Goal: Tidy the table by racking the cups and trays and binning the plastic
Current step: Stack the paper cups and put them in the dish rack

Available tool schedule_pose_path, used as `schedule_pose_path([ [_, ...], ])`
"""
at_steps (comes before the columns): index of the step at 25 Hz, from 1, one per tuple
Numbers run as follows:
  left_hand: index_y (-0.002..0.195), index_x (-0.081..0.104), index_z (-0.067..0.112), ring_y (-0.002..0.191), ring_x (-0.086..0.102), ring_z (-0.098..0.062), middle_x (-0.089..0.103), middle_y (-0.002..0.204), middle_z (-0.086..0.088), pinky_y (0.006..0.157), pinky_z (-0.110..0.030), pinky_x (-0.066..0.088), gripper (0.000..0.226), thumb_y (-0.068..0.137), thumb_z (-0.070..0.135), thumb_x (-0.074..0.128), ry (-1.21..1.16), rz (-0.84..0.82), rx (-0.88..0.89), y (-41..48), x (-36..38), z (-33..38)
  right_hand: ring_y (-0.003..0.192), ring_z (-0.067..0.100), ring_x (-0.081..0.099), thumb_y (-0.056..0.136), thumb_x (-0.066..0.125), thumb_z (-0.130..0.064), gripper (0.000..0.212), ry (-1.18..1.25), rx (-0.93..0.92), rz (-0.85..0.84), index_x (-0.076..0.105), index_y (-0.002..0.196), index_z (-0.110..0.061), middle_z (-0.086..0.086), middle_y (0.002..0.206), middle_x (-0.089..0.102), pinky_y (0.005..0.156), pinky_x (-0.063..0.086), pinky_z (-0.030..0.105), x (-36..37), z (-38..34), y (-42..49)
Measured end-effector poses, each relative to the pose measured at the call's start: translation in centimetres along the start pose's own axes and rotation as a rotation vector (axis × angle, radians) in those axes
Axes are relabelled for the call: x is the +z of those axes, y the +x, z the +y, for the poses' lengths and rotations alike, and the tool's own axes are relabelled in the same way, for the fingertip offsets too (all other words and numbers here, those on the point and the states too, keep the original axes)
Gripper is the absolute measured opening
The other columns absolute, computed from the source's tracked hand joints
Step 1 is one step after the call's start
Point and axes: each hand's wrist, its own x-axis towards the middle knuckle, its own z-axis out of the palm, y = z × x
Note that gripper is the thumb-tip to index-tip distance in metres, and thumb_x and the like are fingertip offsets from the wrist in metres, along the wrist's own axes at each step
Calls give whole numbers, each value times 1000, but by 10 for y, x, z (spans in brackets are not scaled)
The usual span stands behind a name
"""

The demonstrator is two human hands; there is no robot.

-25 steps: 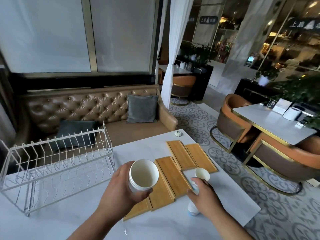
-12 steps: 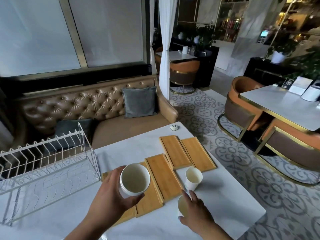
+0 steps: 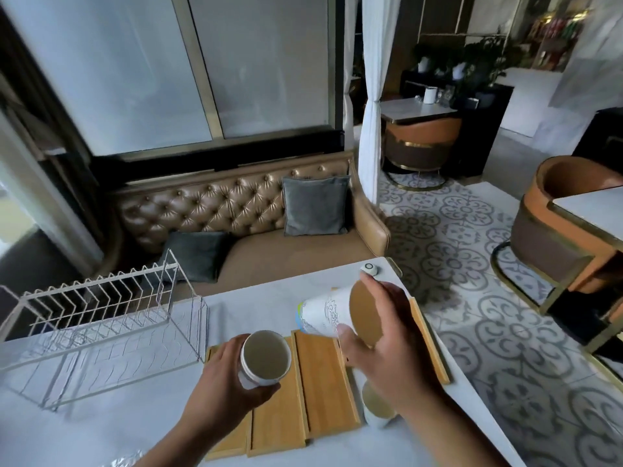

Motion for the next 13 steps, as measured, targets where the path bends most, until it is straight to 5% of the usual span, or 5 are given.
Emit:
schedule_pose_path([
  [4,126,52,47,109,59,-1,58,117,31,84,-24,53,79,57,63,86,22,52,57,19,6,35,137,6,43,87,68,-43,77,92,-78,-192,34,156,-32,-16,143,41,107,36,11,-9,-14,15],
  [8,134,41,49,112,46,15,45,120,42,89,-7,42,80,65,58,81,68,58,230,29,14,82,146,6,31,91,54,-60,80,-25,-81,-476,11,158,-53,-20,162,17,112,44,32,12,-10,4],
  [13,138,33,50,118,40,22,39,127,49,96,2,30,81,70,54,78,28,38,274,26,20,94,151,9,27,91,38,-81,76,-23,-51,-538,1,154,-63,-25,168,-1,112,43,33,25,4,-2],
])
